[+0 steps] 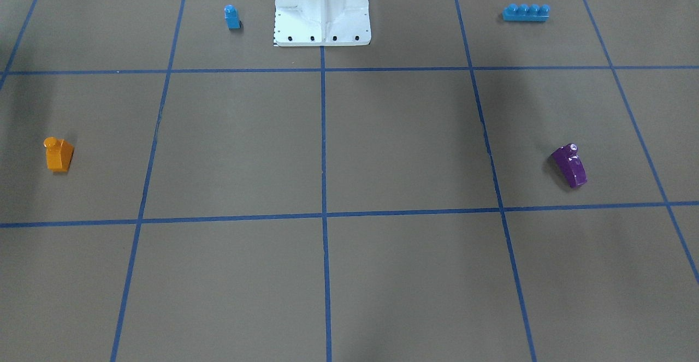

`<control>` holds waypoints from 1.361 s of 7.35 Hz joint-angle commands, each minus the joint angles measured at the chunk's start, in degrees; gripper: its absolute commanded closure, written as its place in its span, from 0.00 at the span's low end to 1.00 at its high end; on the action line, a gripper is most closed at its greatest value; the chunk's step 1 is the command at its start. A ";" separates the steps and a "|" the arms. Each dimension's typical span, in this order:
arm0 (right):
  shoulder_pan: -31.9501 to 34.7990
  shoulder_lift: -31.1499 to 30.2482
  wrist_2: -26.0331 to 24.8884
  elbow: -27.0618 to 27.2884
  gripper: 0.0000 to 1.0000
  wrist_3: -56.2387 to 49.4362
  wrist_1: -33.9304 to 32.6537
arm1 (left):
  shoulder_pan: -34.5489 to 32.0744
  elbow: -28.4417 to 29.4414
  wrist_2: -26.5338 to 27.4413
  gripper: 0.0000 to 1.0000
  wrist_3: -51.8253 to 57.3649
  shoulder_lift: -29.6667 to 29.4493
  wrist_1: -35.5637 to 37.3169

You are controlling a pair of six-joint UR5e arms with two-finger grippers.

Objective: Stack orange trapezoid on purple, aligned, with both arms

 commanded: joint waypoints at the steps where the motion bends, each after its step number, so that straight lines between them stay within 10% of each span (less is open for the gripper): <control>1: -0.18 0.48 0.20 0.56 0.00 0.32 1.21 | 0.17 -0.95 0.15 0.00 -0.29 -0.40 -0.16; 6: -1.76 2.94 0.64 0.65 0.00 0.24 5.34 | 11.58 -2.99 -0.03 0.00 -20.64 -6.38 -7.62; 10: -3.25 3.03 0.38 0.04 0.00 0.41 5.35 | 24.95 -0.36 11.22 0.00 -46.66 -3.74 -23.34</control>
